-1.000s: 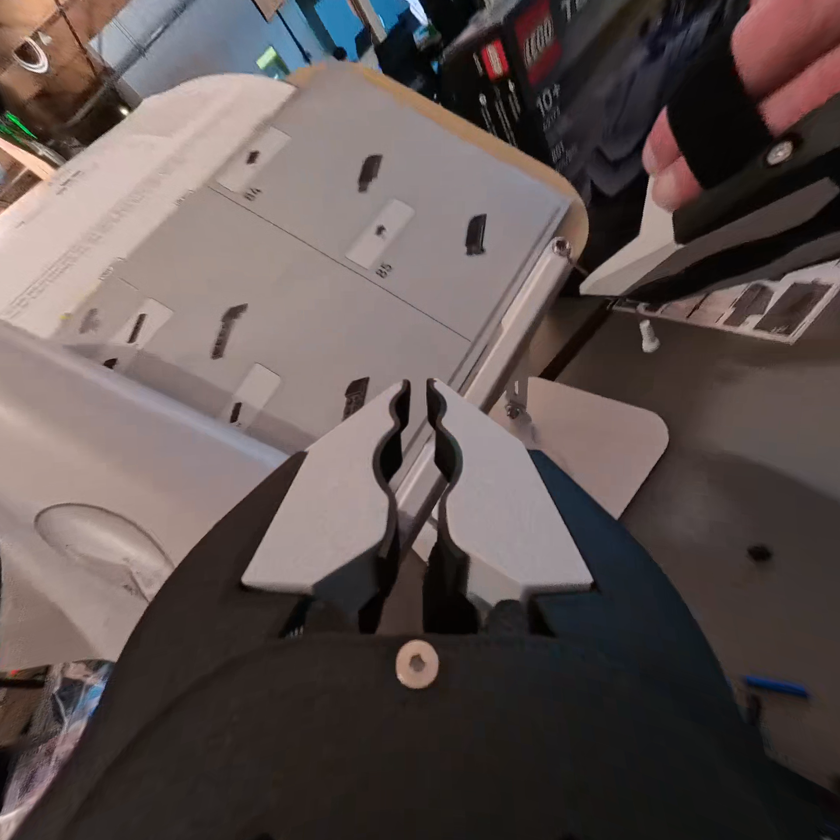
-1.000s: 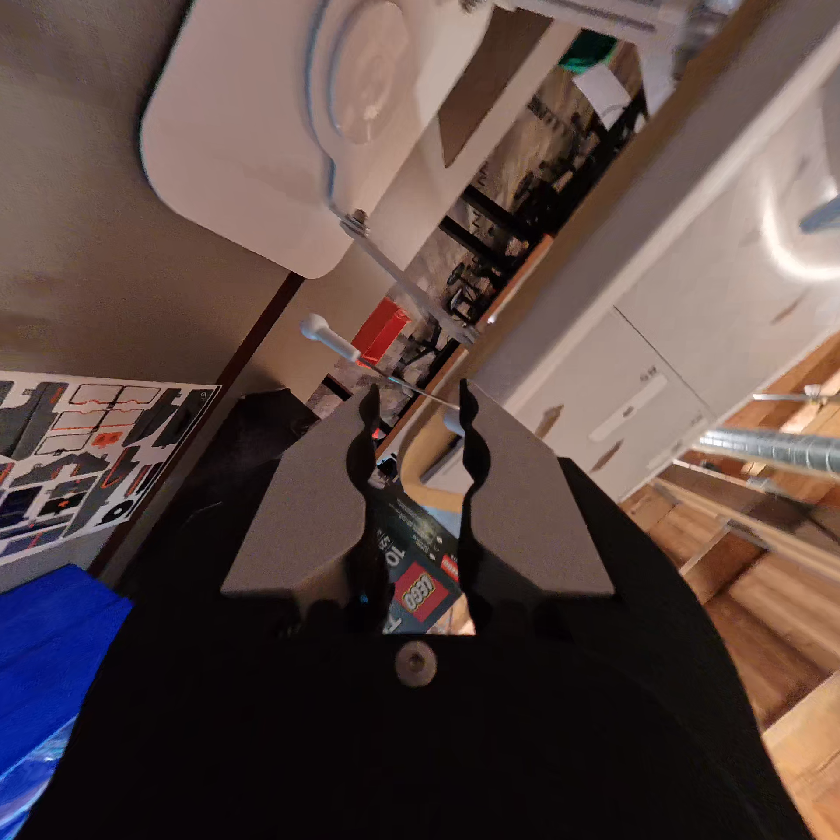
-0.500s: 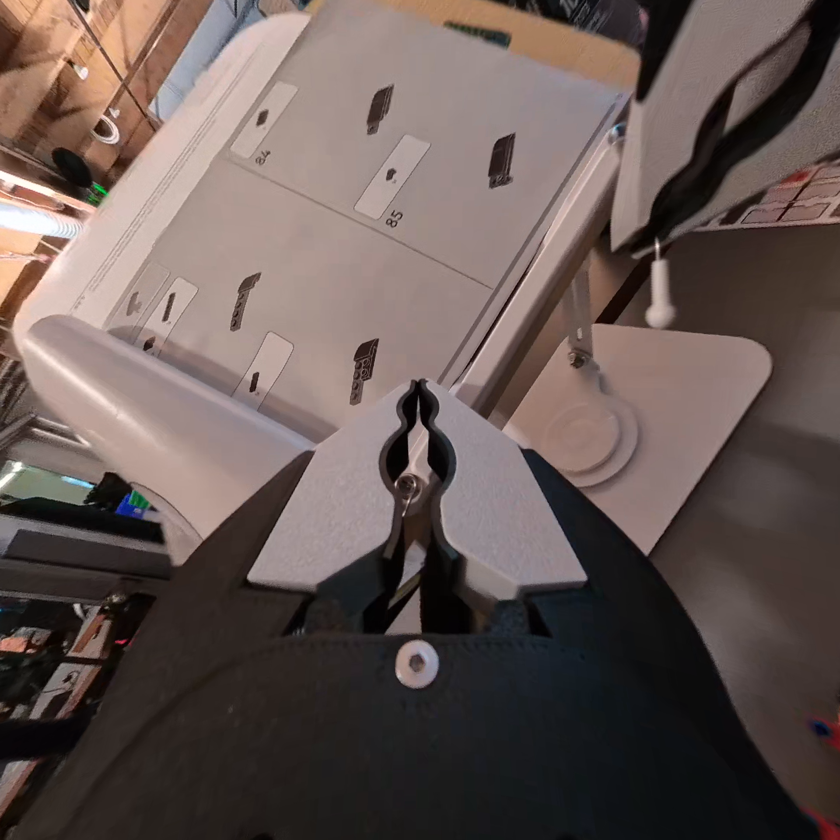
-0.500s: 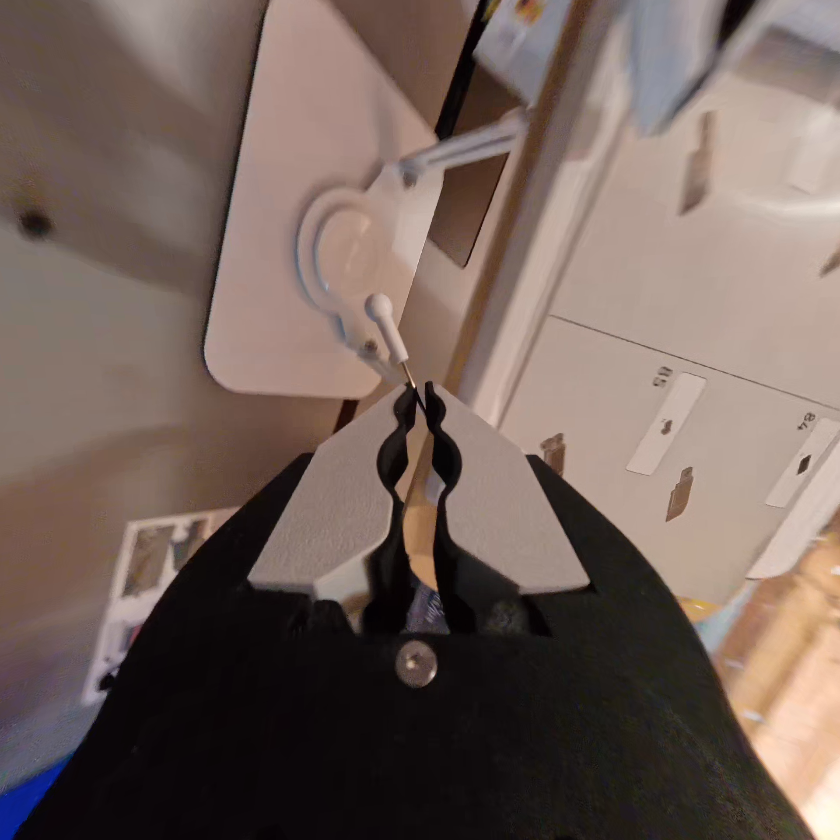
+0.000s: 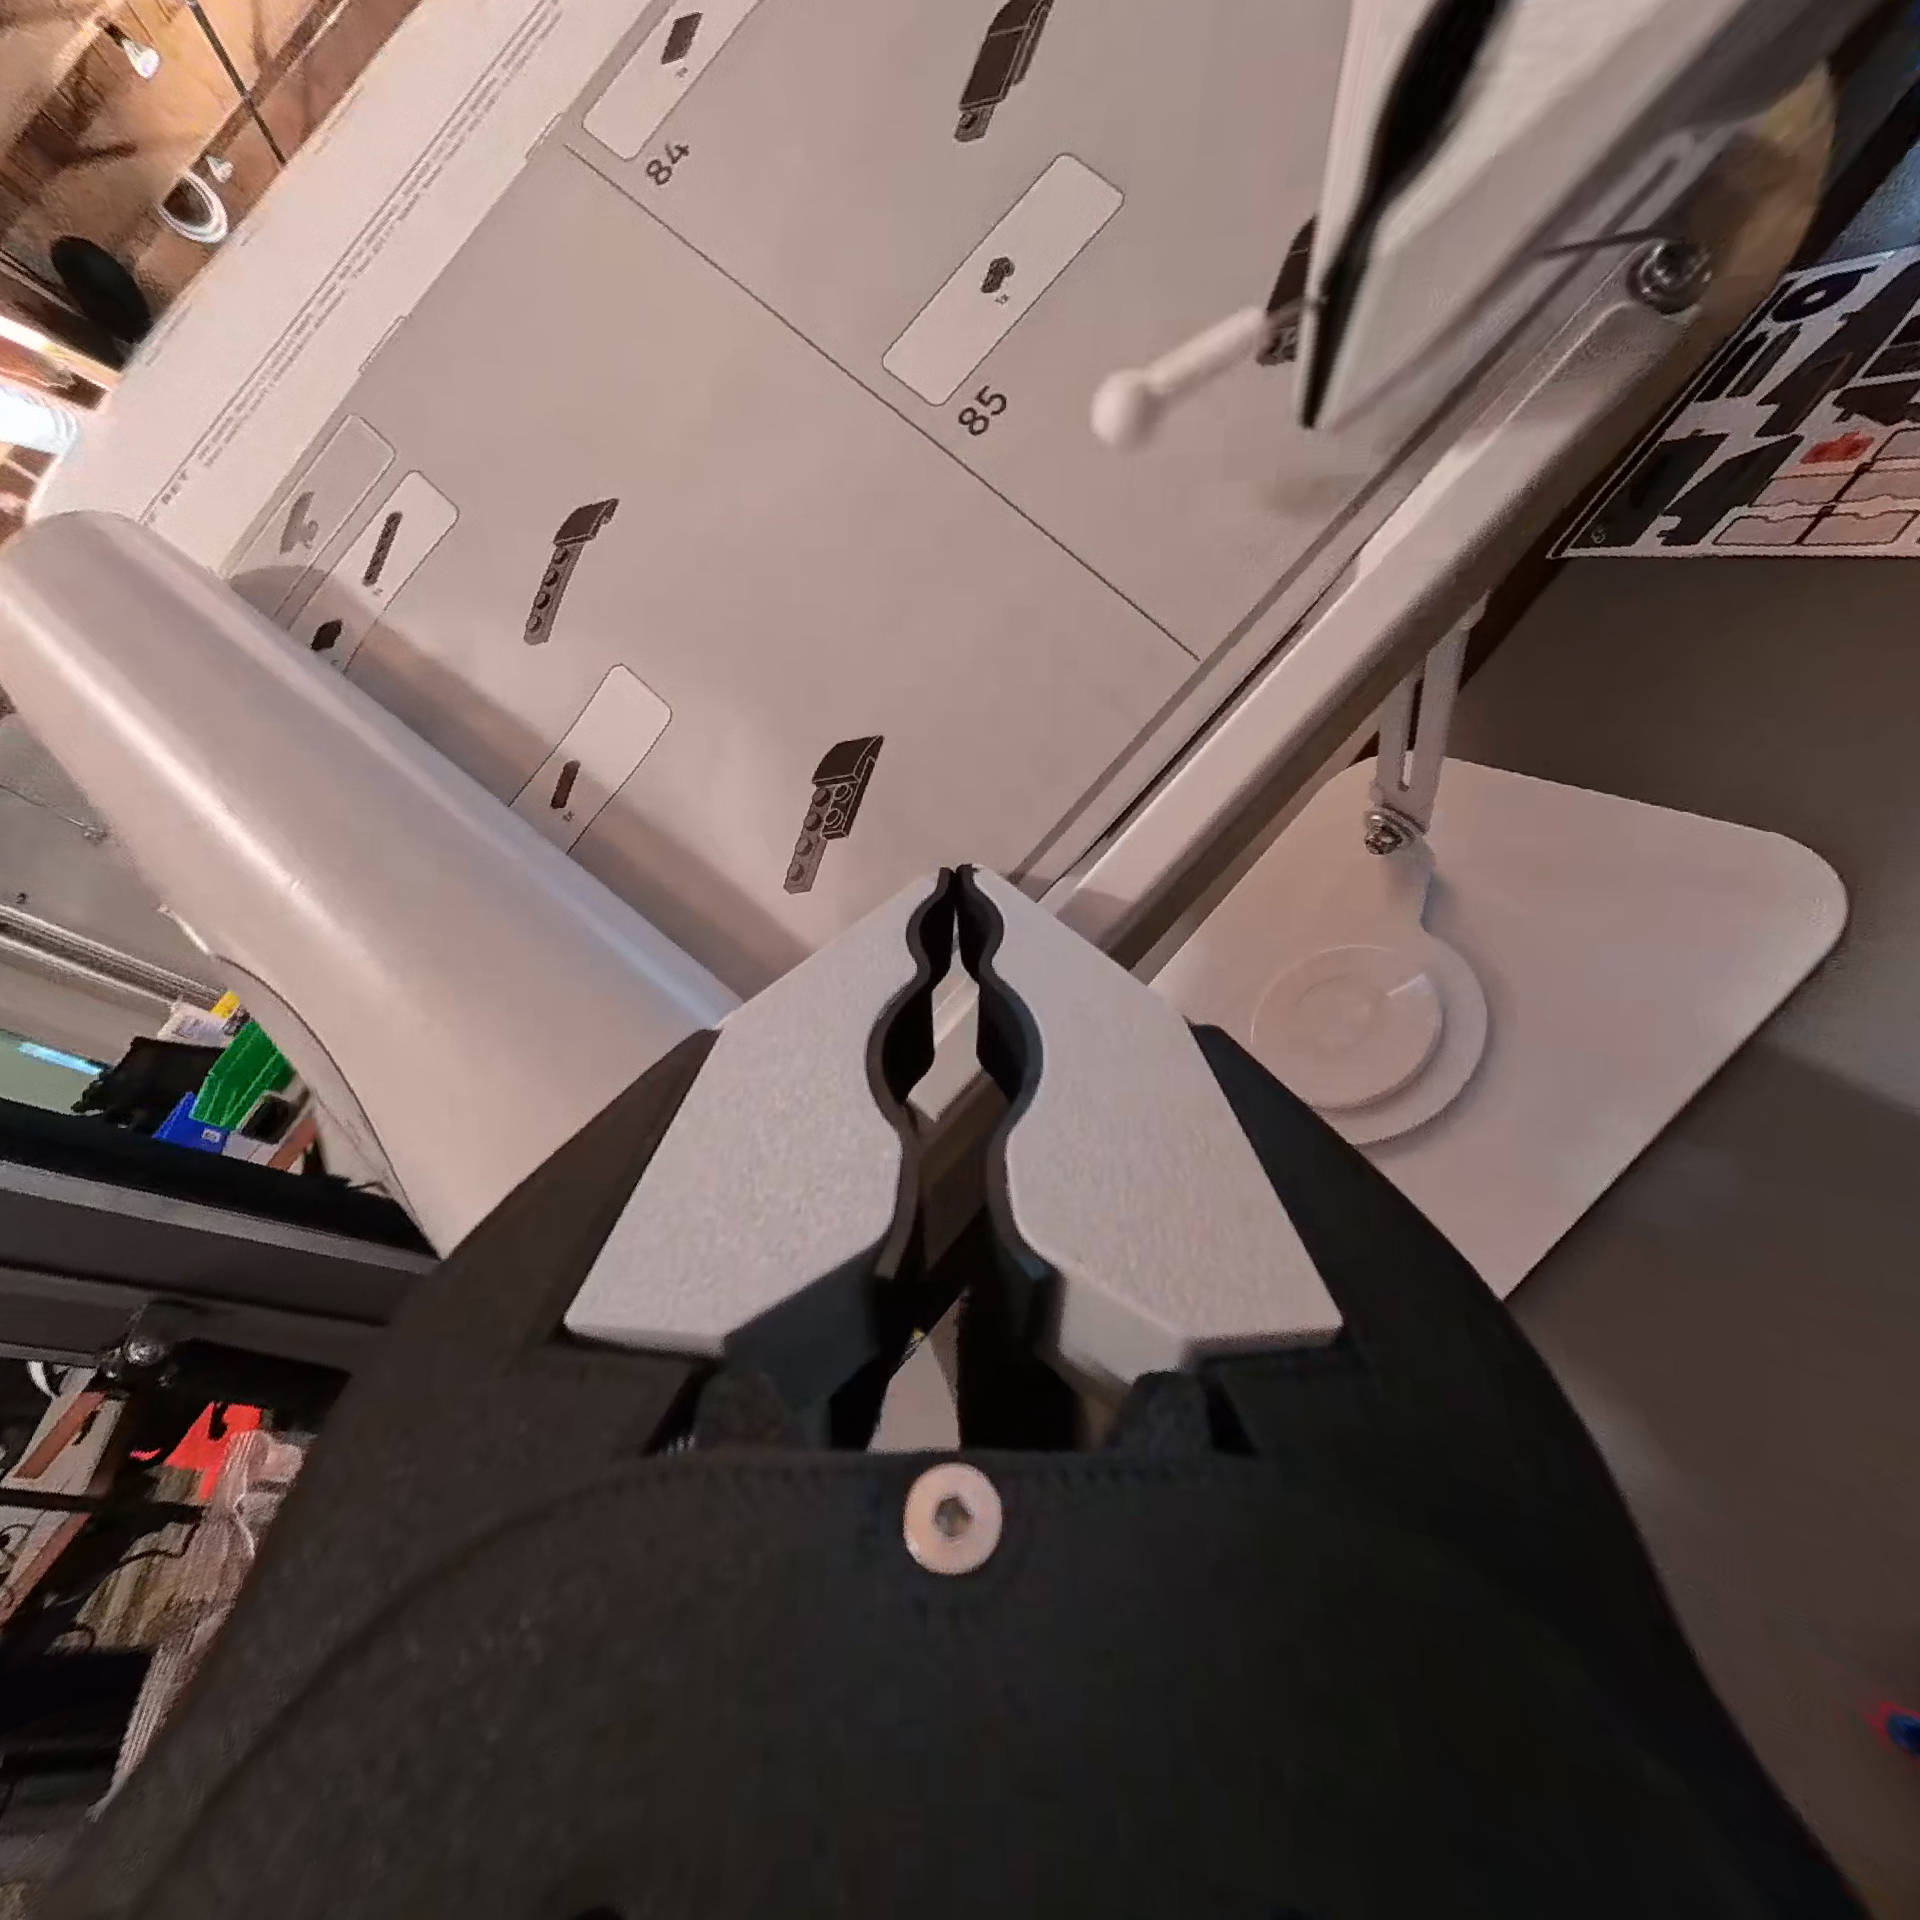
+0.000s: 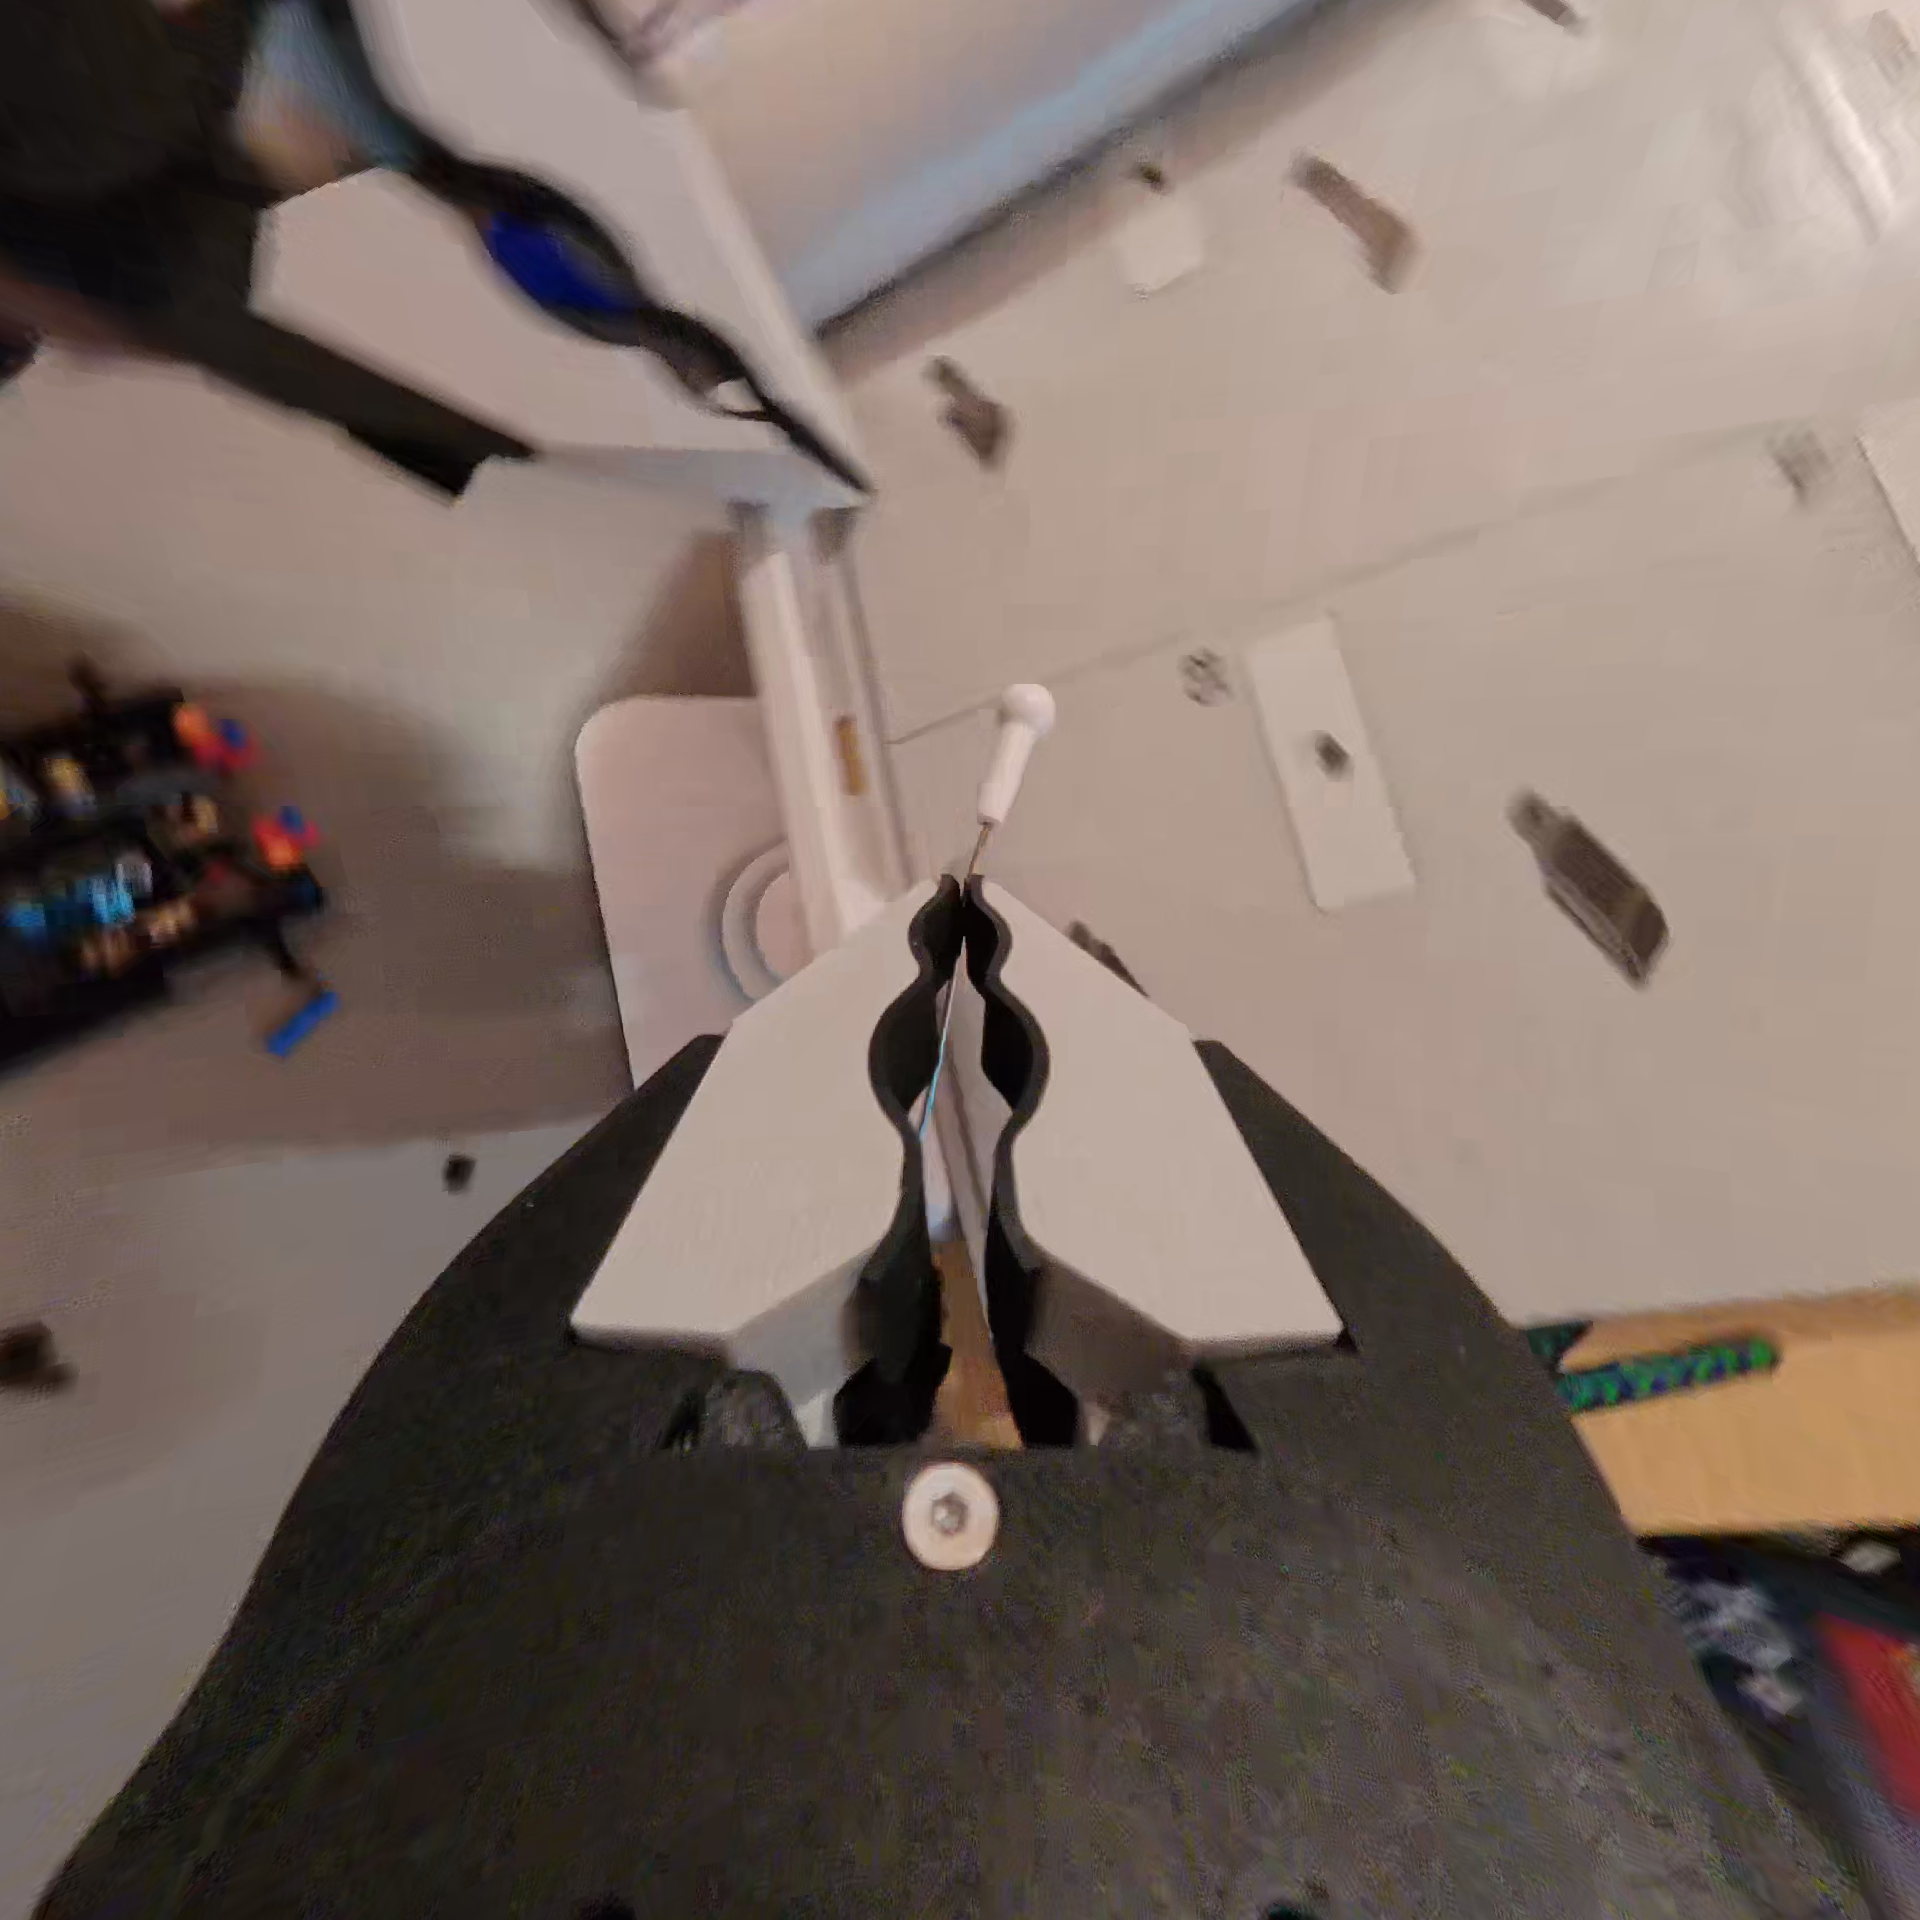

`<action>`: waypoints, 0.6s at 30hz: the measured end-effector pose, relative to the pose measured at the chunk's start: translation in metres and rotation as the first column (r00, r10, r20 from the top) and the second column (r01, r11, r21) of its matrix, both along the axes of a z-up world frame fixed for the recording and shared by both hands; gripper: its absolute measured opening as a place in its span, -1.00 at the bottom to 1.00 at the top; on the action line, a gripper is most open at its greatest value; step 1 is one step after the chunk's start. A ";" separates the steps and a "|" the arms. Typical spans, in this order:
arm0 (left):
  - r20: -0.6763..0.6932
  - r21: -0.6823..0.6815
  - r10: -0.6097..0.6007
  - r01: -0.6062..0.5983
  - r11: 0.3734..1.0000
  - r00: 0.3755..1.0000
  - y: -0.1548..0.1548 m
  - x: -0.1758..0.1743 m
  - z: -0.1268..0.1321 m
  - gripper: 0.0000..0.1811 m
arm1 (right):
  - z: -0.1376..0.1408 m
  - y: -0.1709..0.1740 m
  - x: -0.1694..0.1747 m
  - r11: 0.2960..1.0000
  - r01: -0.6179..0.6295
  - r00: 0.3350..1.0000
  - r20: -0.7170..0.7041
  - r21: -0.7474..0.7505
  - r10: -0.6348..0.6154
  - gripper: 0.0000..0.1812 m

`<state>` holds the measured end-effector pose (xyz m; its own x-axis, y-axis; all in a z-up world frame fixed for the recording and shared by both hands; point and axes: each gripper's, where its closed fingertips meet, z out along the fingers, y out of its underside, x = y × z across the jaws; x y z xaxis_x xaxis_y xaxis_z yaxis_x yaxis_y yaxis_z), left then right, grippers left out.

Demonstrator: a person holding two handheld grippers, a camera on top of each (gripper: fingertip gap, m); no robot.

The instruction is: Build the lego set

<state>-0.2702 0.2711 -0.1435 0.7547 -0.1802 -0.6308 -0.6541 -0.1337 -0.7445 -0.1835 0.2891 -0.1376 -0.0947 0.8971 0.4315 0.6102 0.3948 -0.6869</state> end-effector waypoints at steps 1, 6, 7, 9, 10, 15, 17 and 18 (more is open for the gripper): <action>0.002 0.005 0.001 -0.001 1.000 1.000 0.000 0.000 0.000 -1.00 | 0.002 0.010 0.001 0.995 0.075 0.996 -0.033 -0.071 -0.077 -1.00; 0.015 0.011 -0.002 0.002 1.000 1.000 -0.005 0.002 0.001 -1.00 | 0.006 0.027 0.007 0.868 0.247 0.944 -0.094 -0.431 -0.316 -0.93; 0.017 0.023 -0.008 0.008 1.000 1.000 -0.009 0.003 0.002 -1.00 | 0.012 0.027 0.009 0.880 0.260 0.940 -0.105 -0.397 -0.325 -0.81; 0.019 0.042 -0.018 0.017 0.999 1.000 -0.024 0.006 0.005 -0.99 | 0.027 0.024 0.015 0.904 0.265 0.936 -0.138 -0.337 -0.325 -0.57; 0.033 0.054 -0.021 0.019 0.998 0.999 -0.032 0.007 0.008 -0.95 | 0.037 0.025 0.020 0.908 0.288 0.925 -0.157 -0.305 -0.346 -0.46; 0.084 0.097 -0.037 0.029 0.995 0.996 -0.095 0.002 0.026 -0.78 | 0.080 0.003 0.036 0.950 0.309 0.918 -0.250 -0.039 -0.308 -0.54; 0.071 0.091 0.000 -0.006 0.996 0.997 -0.125 -0.017 0.030 -0.71 | 0.080 -0.032 0.024 0.974 0.228 0.948 -0.225 -0.011 -0.224 -0.52; 0.061 0.087 0.030 -0.035 0.996 0.998 -0.140 -0.032 0.031 -0.69 | 0.074 -0.050 0.017 0.983 0.185 0.965 -0.186 -0.013 -0.185 -0.52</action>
<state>-0.3020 0.1313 -0.1122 0.7961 -0.1004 -0.5968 -0.6045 -0.0866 -0.7919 -0.1665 0.2390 -0.0635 0.1549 0.8897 0.4296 0.5348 0.2901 -0.7936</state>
